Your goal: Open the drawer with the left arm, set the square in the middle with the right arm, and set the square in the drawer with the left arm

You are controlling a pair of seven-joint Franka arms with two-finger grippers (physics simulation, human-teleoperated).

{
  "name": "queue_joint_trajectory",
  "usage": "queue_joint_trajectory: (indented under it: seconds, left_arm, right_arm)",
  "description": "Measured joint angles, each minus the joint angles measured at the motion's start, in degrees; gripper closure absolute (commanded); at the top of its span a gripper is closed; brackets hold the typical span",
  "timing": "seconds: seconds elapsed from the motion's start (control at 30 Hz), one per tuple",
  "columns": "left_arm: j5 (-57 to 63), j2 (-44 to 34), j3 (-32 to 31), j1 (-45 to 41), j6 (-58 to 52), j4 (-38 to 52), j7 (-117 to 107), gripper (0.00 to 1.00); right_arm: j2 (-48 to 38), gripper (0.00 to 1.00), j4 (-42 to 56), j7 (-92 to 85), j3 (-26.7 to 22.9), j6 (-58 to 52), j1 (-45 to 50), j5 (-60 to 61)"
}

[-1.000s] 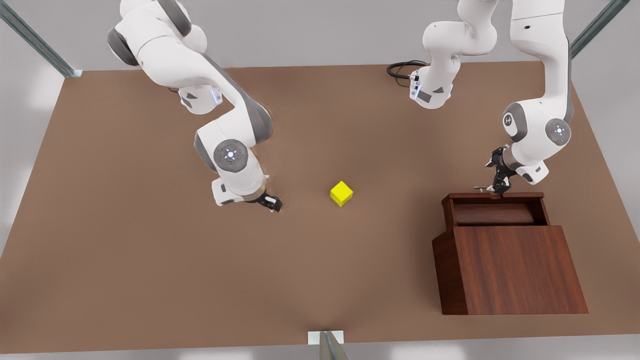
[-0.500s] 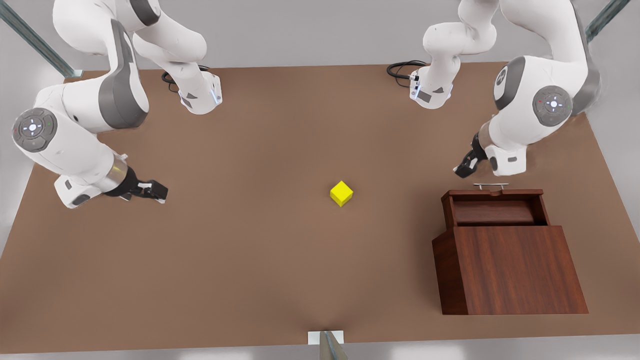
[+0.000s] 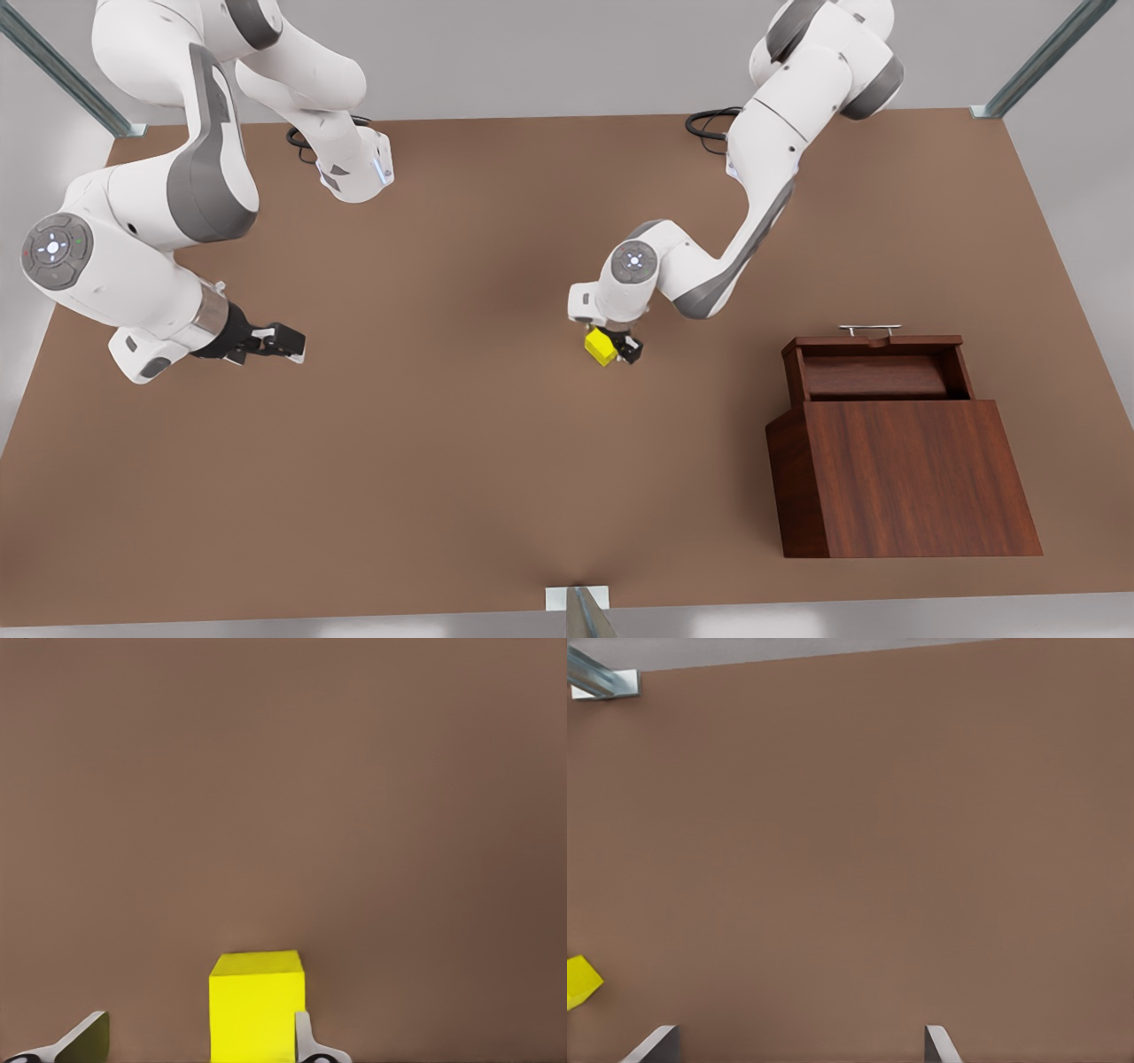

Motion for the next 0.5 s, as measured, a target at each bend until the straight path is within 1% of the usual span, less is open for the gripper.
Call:
queue_joint_trajectory:
  seconds: [0.13,0.2,0.37,0.5]
  left_arm:
    - [0.68,1.28,0.17,-0.42,0.19,-2.24,-0.10,0.00]
    - [0.81,2.35,0.30,-0.47,2.98,-3.00,-0.15,0.00]
    - [1.23,4.80,1.32,-0.93,7.74,-3.12,-0.22,0.00]
    - [1.38,5.16,1.40,-1.47,7.88,-3.21,-0.50,0.00]
  right_arm:
    - [0.09,0.00,0.00,0.00,-0.01,0.00,-0.03,0.00]
    - [0.09,0.00,0.00,0.00,-0.01,0.25,-0.01,-0.09]
    - [0.09,0.00,0.00,0.00,-0.01,0.35,0.08,-0.09]
    - [0.16,0.00,0.00,0.00,-0.01,0.35,-0.01,-0.04]
